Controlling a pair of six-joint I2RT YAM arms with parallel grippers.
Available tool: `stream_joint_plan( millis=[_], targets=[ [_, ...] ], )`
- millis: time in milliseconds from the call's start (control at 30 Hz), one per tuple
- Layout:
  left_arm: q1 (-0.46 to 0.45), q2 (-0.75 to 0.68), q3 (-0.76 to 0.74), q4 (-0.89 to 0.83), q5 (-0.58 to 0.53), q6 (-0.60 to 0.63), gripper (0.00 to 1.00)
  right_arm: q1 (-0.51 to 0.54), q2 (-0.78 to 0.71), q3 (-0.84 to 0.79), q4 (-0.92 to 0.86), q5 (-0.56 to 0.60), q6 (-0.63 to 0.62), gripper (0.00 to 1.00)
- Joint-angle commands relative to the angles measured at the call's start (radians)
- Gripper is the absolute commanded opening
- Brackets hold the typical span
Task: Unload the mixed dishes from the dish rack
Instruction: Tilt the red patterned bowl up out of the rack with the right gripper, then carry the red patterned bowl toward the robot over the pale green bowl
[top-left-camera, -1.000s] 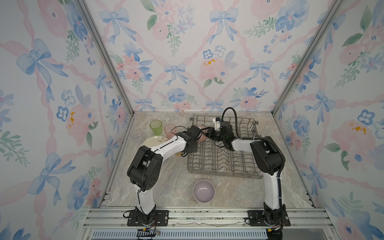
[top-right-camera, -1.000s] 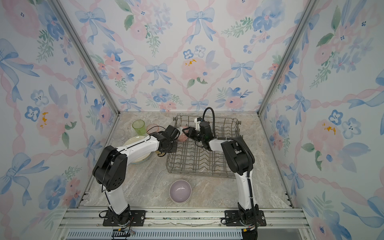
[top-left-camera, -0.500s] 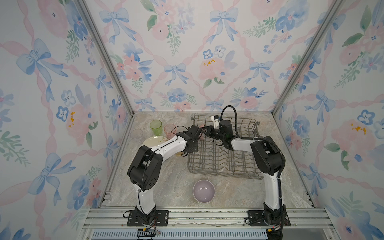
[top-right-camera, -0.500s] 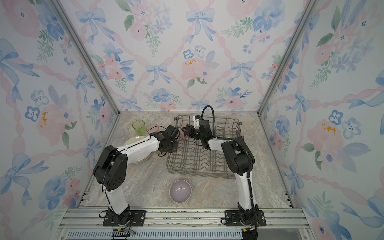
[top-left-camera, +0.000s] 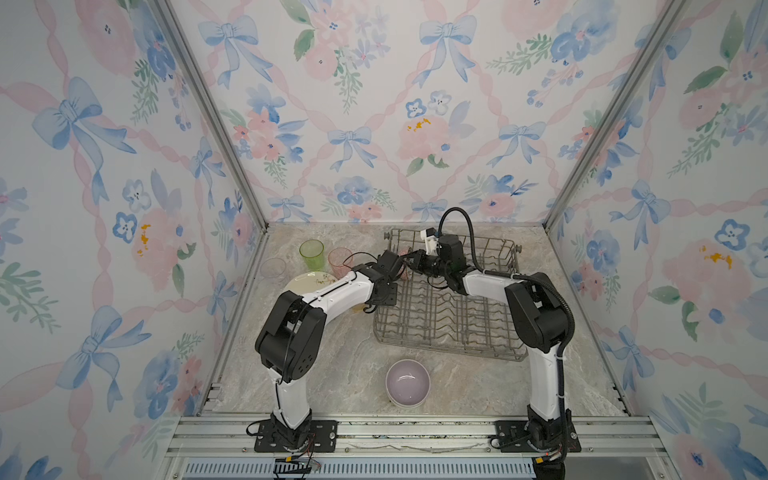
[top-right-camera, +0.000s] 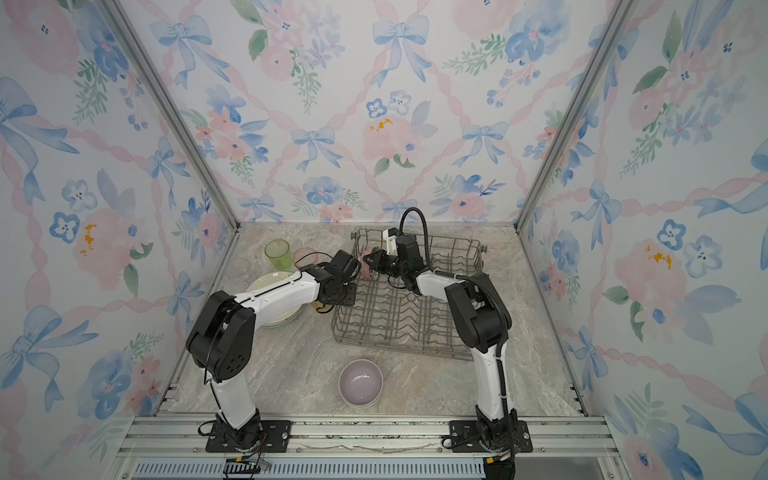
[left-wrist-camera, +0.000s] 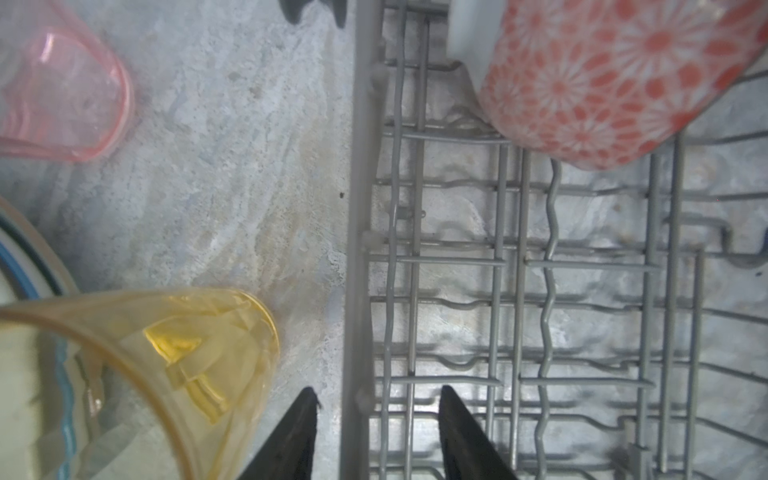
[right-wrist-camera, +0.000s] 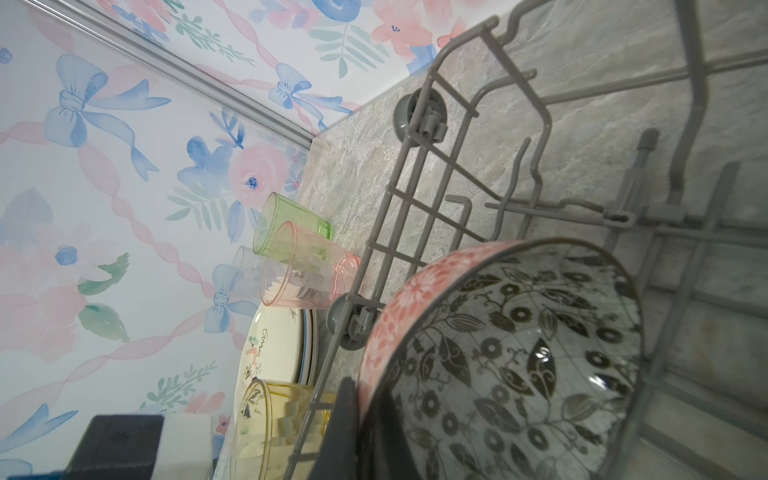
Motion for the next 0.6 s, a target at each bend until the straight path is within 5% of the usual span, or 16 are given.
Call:
stream_joint_plan(
  millis=[0, 67, 100, 567],
  targets=[
    [-0.008, -0.028, 0.002, -0.009, -0.055, -0.003, 0.76, -0.013, -0.062, 0.032, -0.091, 0.035, -0.061, 0.0],
    [-0.008, -0.042, -0.004, -0.008, -0.076, -0.008, 0.96, -0.013, -0.068, 0.044, -0.118, 0.045, -0.078, 0.0],
    [-0.008, -0.047, -0.005, -0.008, -0.082, -0.01, 0.98, -0.014, -0.071, 0.05, -0.134, 0.048, -0.087, 0.0],
    [-0.017, -0.074, -0.012, -0.006, -0.091, -0.014, 0.98, -0.004, -0.16, 0.085, -0.288, 0.099, -0.208, 0.0]
  ],
)
